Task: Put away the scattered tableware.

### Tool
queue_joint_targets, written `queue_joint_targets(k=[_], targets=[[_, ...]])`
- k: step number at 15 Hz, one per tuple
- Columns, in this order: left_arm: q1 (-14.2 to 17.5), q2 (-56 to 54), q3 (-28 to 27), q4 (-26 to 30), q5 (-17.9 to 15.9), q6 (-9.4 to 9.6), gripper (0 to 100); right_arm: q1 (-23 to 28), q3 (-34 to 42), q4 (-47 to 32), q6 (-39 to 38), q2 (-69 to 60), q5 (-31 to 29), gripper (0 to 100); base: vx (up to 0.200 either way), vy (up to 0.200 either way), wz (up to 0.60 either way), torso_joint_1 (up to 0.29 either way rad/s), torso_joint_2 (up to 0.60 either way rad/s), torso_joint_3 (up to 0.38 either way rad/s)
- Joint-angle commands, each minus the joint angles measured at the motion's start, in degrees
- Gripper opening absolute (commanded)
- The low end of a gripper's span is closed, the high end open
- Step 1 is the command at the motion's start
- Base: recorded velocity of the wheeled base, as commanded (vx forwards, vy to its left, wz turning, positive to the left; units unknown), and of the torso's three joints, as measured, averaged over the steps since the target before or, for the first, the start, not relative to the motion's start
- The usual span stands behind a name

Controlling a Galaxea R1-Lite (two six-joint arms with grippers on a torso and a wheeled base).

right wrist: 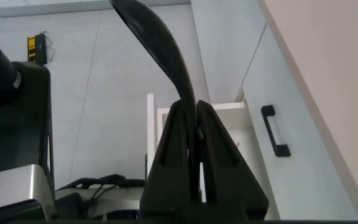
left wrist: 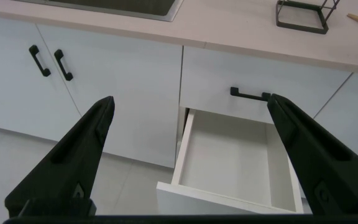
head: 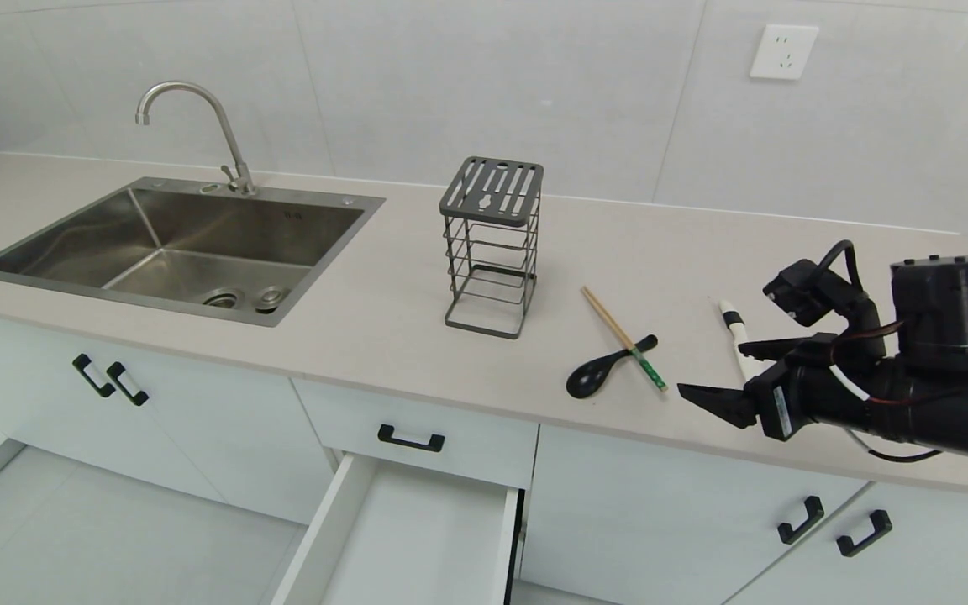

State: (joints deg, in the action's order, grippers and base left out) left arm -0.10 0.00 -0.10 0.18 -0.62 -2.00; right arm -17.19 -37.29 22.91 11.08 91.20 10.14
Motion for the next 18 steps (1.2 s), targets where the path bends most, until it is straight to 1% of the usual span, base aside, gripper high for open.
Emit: queue_joint_targets(k=[1, 6, 10, 11, 15, 18], targets=[[0.0, 0.1, 0.0, 0.0, 0.0, -0.02, 100, 0.3, 0.6, 0.0, 0.1, 1.0, 0.1, 100, 0.000, 0.000, 0.00, 0.000, 0.00, 0.000], [0.0, 0.1, -0.1, 0.0, -0.1, -0.02, 100, 0.1, -0.8, 0.8, 0.0, 6.7, 0.1, 100, 0.000, 0.000, 0.00, 0.000, 0.00, 0.000], [0.0, 0.1, -0.1, 0.0, -0.1, -0.02, 100, -1.1, -3.5, 0.8, -0.2, 11.1, -0.6, 100, 0.000, 0.000, 0.00, 0.000, 0.00, 0.000], [0.0, 0.1, -0.1, 0.0, -0.1, -0.02, 100, -1.4, -3.5, 0.8, -0.2, 11.5, -1.6, 100, 0.000, 0.000, 0.00, 0.000, 0.00, 0.000], [0.0, 0.1, -0.1, 0.0, -0.1, -0.02, 100, -1.9, -3.8, 0.8, -0.4, 12.6, -2.1, 100, 0.000, 0.000, 0.00, 0.000, 0.00, 0.000], [0.0, 0.1, 0.0, 0.0, 0.0, -0.11, 100, -1.3, -7.4, 0.8, -0.7, 16.6, -2.8, 100, 0.000, 0.000, 0.00, 0.000, 0.00, 0.000]])
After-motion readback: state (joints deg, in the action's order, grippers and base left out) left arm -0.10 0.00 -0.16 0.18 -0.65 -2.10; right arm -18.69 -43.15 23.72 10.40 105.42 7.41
